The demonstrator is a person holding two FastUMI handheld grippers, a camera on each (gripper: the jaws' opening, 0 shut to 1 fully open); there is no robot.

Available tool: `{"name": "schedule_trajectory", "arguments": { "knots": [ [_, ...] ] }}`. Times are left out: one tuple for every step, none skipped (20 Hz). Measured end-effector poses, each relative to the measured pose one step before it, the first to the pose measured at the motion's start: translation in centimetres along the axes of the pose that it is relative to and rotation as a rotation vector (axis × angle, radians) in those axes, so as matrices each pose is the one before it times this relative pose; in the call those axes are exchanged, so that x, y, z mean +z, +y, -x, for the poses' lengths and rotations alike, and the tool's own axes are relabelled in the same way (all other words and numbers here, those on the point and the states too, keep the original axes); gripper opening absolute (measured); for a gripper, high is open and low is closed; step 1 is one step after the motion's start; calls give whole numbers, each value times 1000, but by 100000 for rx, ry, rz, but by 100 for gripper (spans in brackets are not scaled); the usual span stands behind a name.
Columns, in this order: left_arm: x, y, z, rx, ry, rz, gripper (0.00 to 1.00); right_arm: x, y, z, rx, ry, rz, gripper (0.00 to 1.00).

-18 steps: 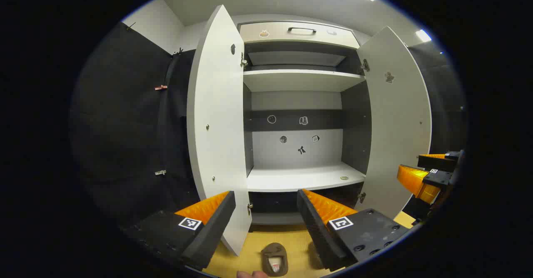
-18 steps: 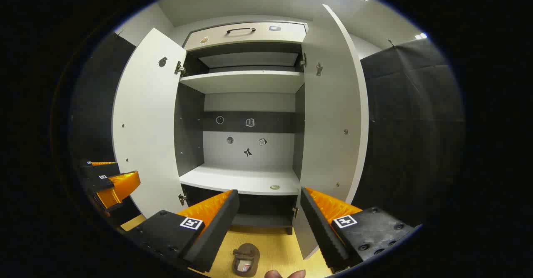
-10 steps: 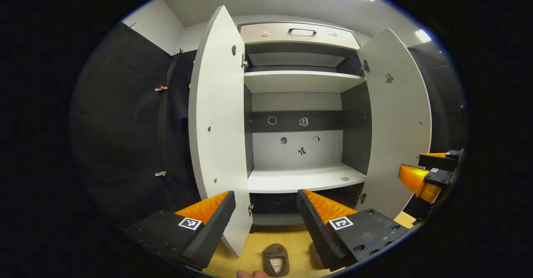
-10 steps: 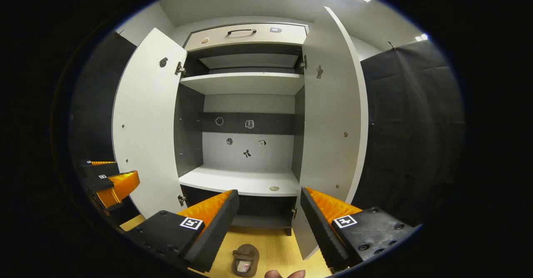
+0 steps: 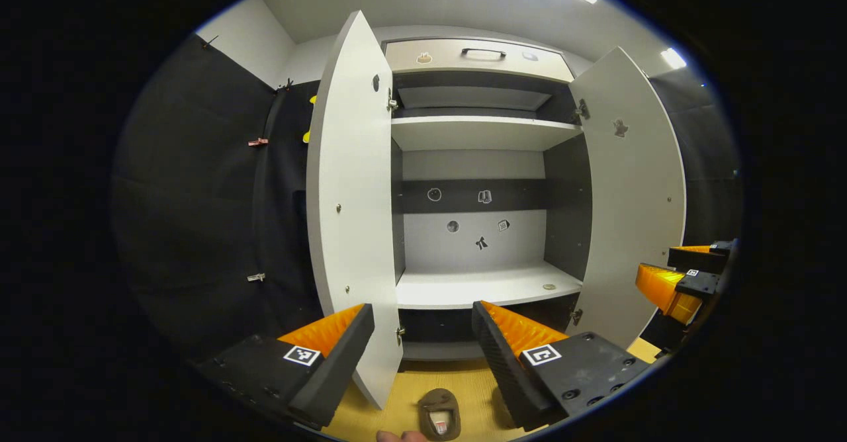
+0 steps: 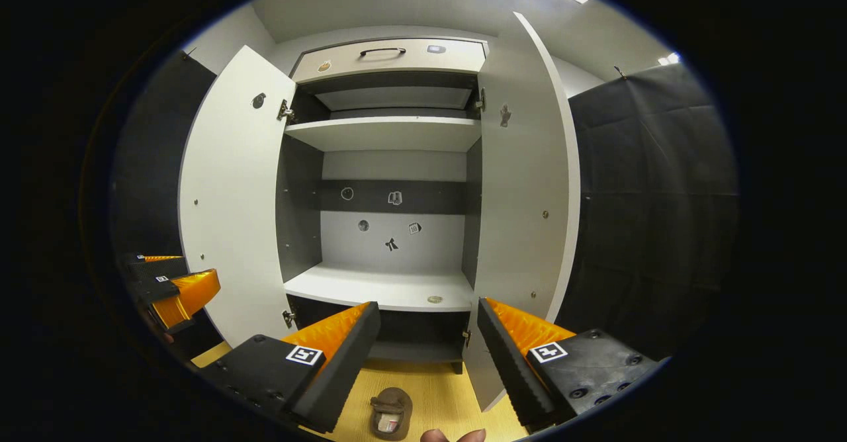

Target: Grab one shoe with the right hand and put it into the shoe cabinet, grab the other shoe with the left hand and put it into the shoe cabinet; then close the right door with the right hand and the left door with the left hand.

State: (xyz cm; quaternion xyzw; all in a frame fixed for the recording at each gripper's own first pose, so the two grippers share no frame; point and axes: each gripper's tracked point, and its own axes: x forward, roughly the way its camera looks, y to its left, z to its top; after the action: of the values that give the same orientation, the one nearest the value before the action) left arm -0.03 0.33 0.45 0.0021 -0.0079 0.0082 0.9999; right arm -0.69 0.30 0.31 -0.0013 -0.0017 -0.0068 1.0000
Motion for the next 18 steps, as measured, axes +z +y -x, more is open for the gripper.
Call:
{"name": "schedule_trajectory", "arguments": {
  "knots": [
    [-41, 99, 6, 196, 99, -159, 95, -62, 50, 101, 72, 181, -13, 97],
    [50, 46, 8, 163, -94, -41, 95, -29, 73, -52, 277, 40, 83, 97],
    [-95, -32, 19, 62, -125, 153, 95, -104, 104, 18, 195, 356, 159, 97],
    [85, -18, -60, -214, -217, 272, 95, -120, 105, -39, 433, 461, 6, 97],
    [-50, -6, 15, 84, -32, 76, 95, -324, 272, -93, 592, 838, -138, 97],
    [34, 77, -11, 115, -182, -7, 95, -363, 317, 0, 878, 1195, -338, 98],
    [16, 42, 24, 21, -230, -121, 95, -502, 292, -34, 947, 1389, -385, 98],
    [6, 73, -49, 120, -31, -161, 95, -759, 326, -55, 871, 1998, -198, 98],
    [-58, 10, 42, 108, 76, -158, 95, -921, 382, -122, 1175, 2706, 33, 98],
    [-4, 125, 76, 248, 28, -25, 95, -1423, 474, -201, 1522, 3765, -77, 98],
    [-160, 100, 70, 29, 296, 126, 95, -1381, 516, -220, 1631, 3942, -562, 98],
    [-110, 70, 34, 38, 189, 171, 95, -1556, 631, -283, 1716, 4500, -938, 98],
    [-124, 168, 224, 58, 229, 226, 95, -1635, 592, -272, 1967, 4889, -1433, 98],
    [-72, 109, 123, -14, 218, 81, 95, -1751, 578, -372, 1741, 4719, -1570, 98],
    [-179, 153, 76, 109, 442, -67, 95, -1758, 436, -495, 1241, 4615, -1426, 98],
    [-88, 190, 69, 228, 338, -140, 95, -1838, 363, -684, 1075, 4551, -965, 98],
    [-161, 174, 34, 345, 402, -103, 95, -1794, 235, -755, 706, 4551, -814, 98],
    [-48, 136, 0, 364, 396, 30, 95, -1823, 167, -760, 512, 4176, -518, 98]
  ]
}}
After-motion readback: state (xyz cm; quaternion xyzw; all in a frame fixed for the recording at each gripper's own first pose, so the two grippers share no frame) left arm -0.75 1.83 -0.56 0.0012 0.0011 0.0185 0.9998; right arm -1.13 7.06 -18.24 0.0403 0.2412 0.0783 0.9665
